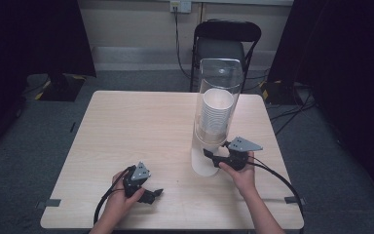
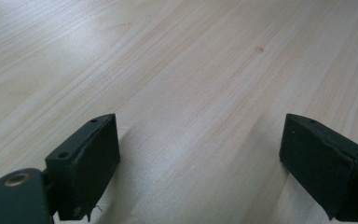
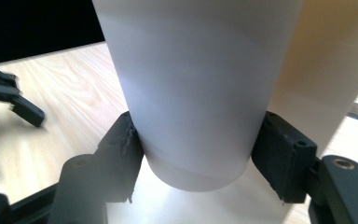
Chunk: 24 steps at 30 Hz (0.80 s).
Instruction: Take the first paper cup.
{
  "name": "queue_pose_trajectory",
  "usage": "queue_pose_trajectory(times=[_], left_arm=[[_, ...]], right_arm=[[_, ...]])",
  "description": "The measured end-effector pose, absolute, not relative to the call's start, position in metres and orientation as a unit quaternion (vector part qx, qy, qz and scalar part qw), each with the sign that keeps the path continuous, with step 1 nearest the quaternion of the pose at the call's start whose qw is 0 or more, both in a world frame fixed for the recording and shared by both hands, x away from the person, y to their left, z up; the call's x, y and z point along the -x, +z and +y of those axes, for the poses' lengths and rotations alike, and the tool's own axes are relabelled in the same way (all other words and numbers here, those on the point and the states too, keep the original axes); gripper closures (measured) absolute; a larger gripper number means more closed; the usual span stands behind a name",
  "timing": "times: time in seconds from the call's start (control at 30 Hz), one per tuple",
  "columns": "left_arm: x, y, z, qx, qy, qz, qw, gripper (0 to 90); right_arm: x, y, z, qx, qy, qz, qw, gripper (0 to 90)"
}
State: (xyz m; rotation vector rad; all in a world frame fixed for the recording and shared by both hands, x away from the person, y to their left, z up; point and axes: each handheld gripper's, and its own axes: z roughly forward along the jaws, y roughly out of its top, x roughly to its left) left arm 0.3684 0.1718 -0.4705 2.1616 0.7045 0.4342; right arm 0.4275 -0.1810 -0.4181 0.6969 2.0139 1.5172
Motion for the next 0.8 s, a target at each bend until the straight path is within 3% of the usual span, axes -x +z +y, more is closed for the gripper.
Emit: queue_pose_trajectory(times=[0.2, 0.27, 0.4, 0.8], left_arm=[[-0.368, -0.470, 0.172, -0.855, 0.171, 0.279, 0.402, 11.5], [-0.369, -0.470, 0.172, -0.857, 0.172, 0.277, 0.399, 11.5], [-0.369, -0.470, 0.172, -0.857, 0.172, 0.276, 0.399, 11.5], [-0.369, -0.470, 0.172, -0.857, 0.172, 0.276, 0.399, 11.5]], right_arm=[[-0.435, -0.448, -0.184, -0.268, 0.473, 0.802, 0.247, 36.9], [-0.434, -0.430, -0.191, -0.262, 0.488, 0.790, 0.262, 36.7], [-0.433, -0.437, -0.197, -0.268, 0.466, 0.809, 0.237, 36.4], [-0.430, -0.442, -0.224, -0.283, 0.439, 0.819, 0.238, 35.3]])
